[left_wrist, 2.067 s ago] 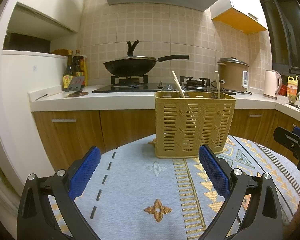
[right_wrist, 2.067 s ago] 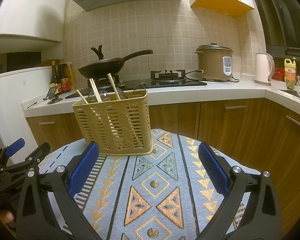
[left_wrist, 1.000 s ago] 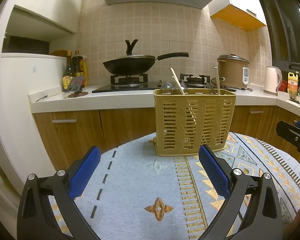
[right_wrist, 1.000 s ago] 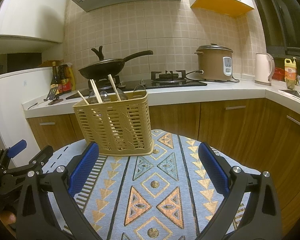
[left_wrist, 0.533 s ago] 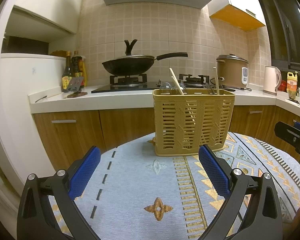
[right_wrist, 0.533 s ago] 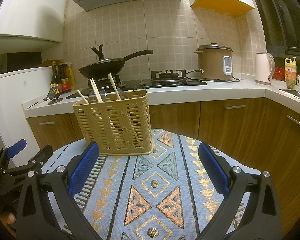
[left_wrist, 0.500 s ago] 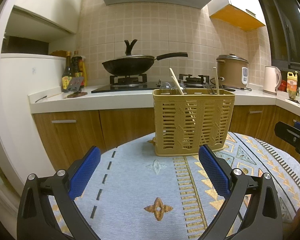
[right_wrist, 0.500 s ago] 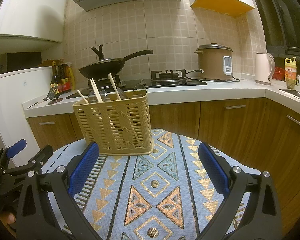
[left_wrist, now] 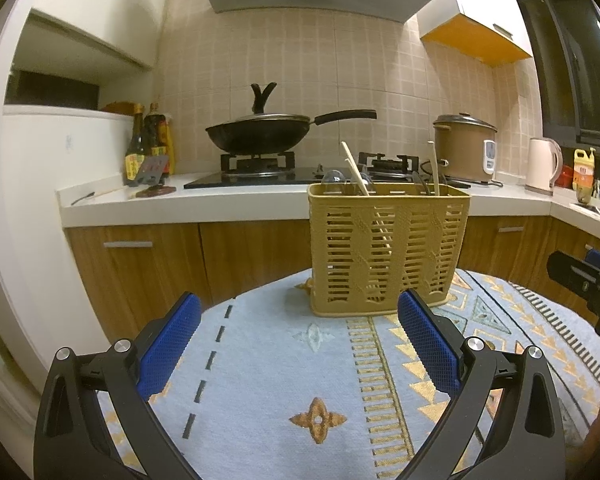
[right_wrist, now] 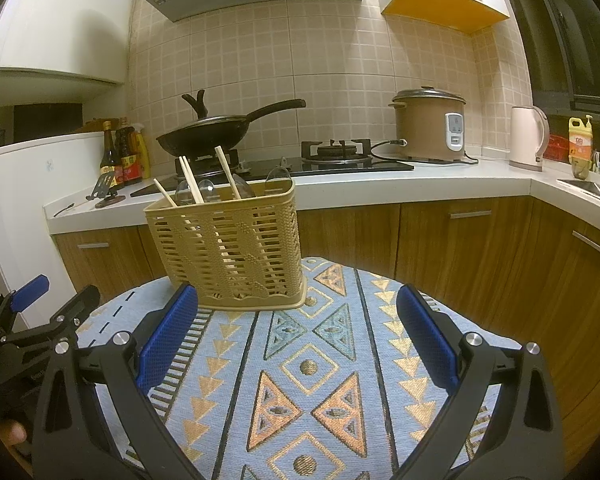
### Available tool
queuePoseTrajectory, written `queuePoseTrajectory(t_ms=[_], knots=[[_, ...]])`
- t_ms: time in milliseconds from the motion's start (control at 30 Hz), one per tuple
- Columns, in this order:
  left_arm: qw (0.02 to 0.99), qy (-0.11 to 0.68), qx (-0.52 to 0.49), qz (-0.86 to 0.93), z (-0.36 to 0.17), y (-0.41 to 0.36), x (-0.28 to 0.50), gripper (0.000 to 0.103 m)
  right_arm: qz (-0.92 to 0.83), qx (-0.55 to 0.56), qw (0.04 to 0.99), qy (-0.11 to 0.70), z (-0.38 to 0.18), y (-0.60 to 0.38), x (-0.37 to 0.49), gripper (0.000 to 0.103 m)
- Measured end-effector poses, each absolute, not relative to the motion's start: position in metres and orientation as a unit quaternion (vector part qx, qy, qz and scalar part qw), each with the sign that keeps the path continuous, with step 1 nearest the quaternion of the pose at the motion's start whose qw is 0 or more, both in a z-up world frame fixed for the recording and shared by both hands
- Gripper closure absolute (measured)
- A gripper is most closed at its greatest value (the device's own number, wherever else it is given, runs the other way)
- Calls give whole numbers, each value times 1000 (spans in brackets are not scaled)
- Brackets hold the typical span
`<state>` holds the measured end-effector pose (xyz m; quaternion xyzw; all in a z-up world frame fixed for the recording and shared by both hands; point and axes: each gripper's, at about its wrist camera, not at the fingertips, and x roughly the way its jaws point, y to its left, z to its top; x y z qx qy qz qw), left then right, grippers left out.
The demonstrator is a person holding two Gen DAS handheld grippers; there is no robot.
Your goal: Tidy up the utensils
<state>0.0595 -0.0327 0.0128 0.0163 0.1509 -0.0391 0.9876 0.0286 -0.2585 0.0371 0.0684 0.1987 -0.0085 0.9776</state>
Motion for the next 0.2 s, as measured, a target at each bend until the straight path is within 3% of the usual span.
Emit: queuePoseTrajectory(t_ms=[200], knots=[[987,155,11,-42,12,-30,61,7,-10,67,978,200,36,-259,30,8]])
